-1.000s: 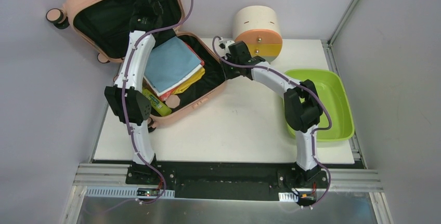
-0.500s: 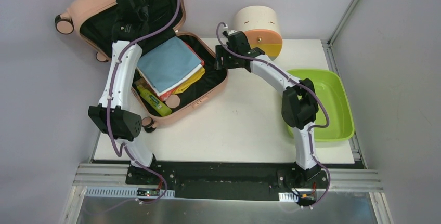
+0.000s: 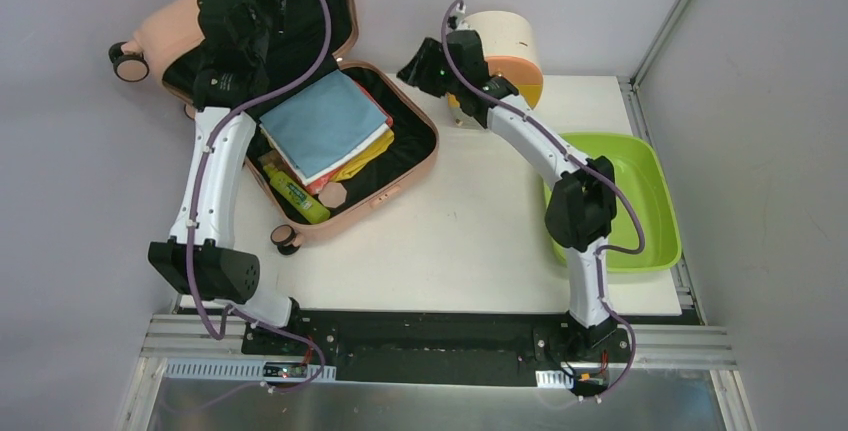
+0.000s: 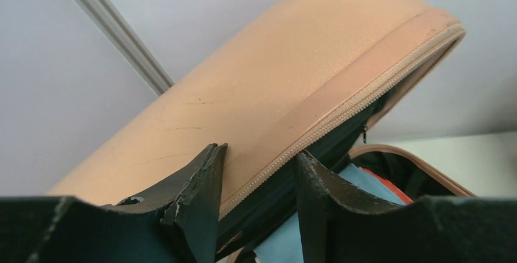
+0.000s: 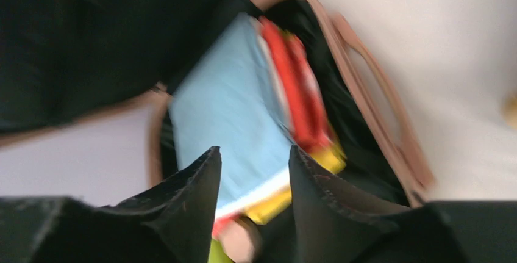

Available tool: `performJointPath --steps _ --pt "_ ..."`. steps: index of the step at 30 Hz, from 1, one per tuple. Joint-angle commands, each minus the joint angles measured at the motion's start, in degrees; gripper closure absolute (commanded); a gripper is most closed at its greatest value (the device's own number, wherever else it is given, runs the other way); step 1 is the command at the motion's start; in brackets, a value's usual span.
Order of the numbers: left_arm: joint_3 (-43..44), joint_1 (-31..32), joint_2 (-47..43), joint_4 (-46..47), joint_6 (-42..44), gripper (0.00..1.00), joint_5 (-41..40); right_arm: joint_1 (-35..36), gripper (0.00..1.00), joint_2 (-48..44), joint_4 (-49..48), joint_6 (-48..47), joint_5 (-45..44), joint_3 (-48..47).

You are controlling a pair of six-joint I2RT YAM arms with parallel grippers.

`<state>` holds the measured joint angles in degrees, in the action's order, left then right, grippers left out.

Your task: Open, take out, and arrange the luggage

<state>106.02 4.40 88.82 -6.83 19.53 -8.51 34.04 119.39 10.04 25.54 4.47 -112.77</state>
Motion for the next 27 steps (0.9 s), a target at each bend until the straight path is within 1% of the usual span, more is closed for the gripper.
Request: performJointPath --steps 1,5,9,13,15,18,21,22,24,27 --pt "-4.2 -0.4 -3.8 -5.3 -8.9 0.59 5.8 2.1 0.56 2.0 -9.8 8.4 -3.4 -13.1" --pt "-12.1 -0.3 -11.1 -5.6 -13.8 0.60 11.4 4.2 0.64 5.1 -14.8 11.2 -4.1 -18.4" --pt "-19.9 -0.4 -18.2 -5.7 -18.9 0.60 18.4 6.8 0.68 7.3 -17.1 11.8 -6.6 -22.4" --pt "-27.5 -0.4 -26.1 -5.9 -19.4 0.58 20.7 9.2 0.68 9.7 -17.3 11.3 -7.2 -26.2" --pt "-30.8 -0.4 -30.5 -6.7 -18.2 0.58 22.3 10.1 0.69 9.5 -17.0 10.6 -7.6 -26.2" --pt "-34.2 -0.4 -36.1 -11.4 -16.9 0.58 23.9 10.8 0.69 8.4 -17.0 9.9 -9.5 -24.8" --pt "-38.9 -0.3 -40.3 -13.1 -17.7 0.60 27.1 11.1 0.69 8.3 -16.9 10.4 -9.5 -25.4" --pt "-40.0 -0.3 -41.0 -13.2 -17.8 0.63 28.2 11.2 0.69 8.3 -16.6 10.3 -9.4 -25.7" --pt "-41.7 -0.3 -41.5 -13.8 -17.5 0.68 27.7 11.5 0.69 8.2 -16.1 9.7 -9.5 -26.0" --pt "-41.2 -0.3 -39.4 -13.8 -16.0 0.75 20.5 11.6 0.69 7.4 -15.3 9.3 -9.5 -25.4"
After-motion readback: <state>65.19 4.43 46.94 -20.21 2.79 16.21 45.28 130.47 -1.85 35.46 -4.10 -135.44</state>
